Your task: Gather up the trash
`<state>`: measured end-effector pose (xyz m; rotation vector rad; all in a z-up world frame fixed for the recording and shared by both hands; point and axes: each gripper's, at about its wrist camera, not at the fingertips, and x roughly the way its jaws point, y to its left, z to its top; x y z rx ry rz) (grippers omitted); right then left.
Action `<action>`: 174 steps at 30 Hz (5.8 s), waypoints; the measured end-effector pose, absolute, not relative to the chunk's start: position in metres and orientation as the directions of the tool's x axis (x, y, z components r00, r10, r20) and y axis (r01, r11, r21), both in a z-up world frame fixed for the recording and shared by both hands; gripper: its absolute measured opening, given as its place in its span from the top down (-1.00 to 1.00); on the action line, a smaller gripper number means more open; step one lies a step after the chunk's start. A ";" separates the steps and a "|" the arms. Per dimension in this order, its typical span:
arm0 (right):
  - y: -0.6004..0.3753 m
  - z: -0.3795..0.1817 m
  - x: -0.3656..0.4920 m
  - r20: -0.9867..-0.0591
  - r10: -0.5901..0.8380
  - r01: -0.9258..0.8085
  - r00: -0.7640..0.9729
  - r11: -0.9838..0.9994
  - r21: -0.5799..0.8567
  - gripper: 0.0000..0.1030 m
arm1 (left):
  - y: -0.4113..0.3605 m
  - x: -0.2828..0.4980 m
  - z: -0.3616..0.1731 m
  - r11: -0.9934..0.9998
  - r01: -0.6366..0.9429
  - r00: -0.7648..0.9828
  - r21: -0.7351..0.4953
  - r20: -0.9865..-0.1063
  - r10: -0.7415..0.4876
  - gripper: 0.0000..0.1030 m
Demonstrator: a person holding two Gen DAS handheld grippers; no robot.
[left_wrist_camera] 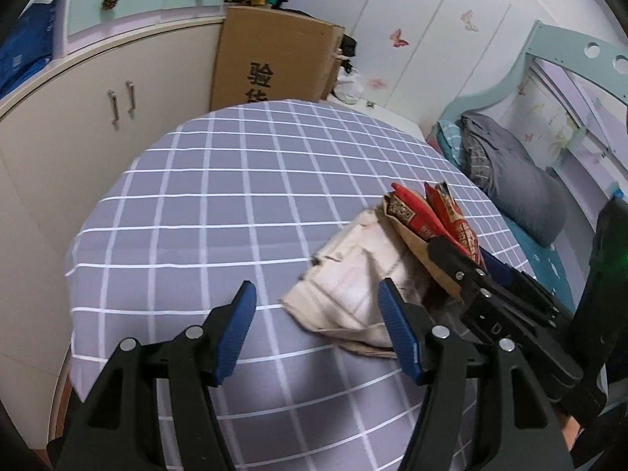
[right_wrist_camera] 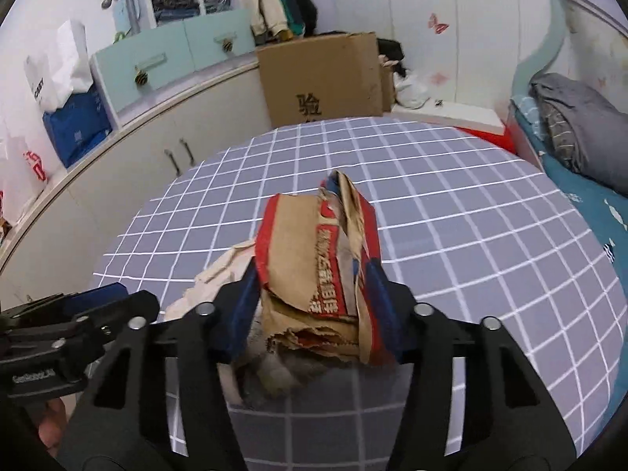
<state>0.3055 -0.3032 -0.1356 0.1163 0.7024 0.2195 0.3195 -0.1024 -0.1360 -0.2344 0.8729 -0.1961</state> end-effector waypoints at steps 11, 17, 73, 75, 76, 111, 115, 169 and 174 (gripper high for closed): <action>-0.345 -0.135 0.281 -0.604 0.239 -0.092 0.761 0.960 0.264 0.10 | -0.164 0.338 -0.144 0.964 0.195 0.565 -0.182 -0.783 -0.262 0.11; -0.345 -0.132 0.269 -0.600 0.249 -0.100 0.760 0.957 0.271 0.10 | -0.157 0.336 -0.148 0.946 0.207 0.530 -0.250 -0.784 -0.323 0.78; 0.146 -0.282 0.288 -0.814 0.515 -0.610 0.270 0.745 0.270 0.08 | 0.339 0.214 -0.300 0.726 -0.633 0.501 -0.269 -0.857 0.120 0.99; 0.155 -0.287 0.294 -0.803 0.530 -0.608 0.272 0.742 0.284 -0.03 | 0.346 0.215 -0.307 0.717 -0.646 0.488 -0.264 -0.864 0.122 0.99; 0.155 -0.289 0.294 -0.799 0.533 -0.606 0.278 0.743 0.285 -0.10 | 0.347 0.213 -0.308 0.713 -0.651 0.483 -0.260 -0.867 0.125 0.99; 0.114 -0.324 0.304 -0.836 0.409 -0.518 0.365 0.836 0.183 -0.28 | 0.300 0.279 -0.361 0.794 -0.559 0.393 -0.241 -0.920 -0.002 0.96; 0.106 -0.324 0.304 -0.837 0.400 -0.502 0.374 0.846 0.180 -0.28 | 0.295 0.290 -0.360 0.798 -0.553 0.373 -0.239 -0.928 -0.020 -0.38; -0.164 -0.004 0.045 -0.332 0.249 -0.244 0.910 0.968 0.058 -0.78 | 0.033 0.017 0.002 0.997 0.008 0.955 -0.081 -0.296 -0.032 -0.79; -0.176 0.006 0.020 -0.272 0.210 -0.209 0.939 0.977 0.034 -0.79 | 0.021 0.004 0.008 0.997 0.036 0.964 -0.065 -0.262 -0.052 -0.81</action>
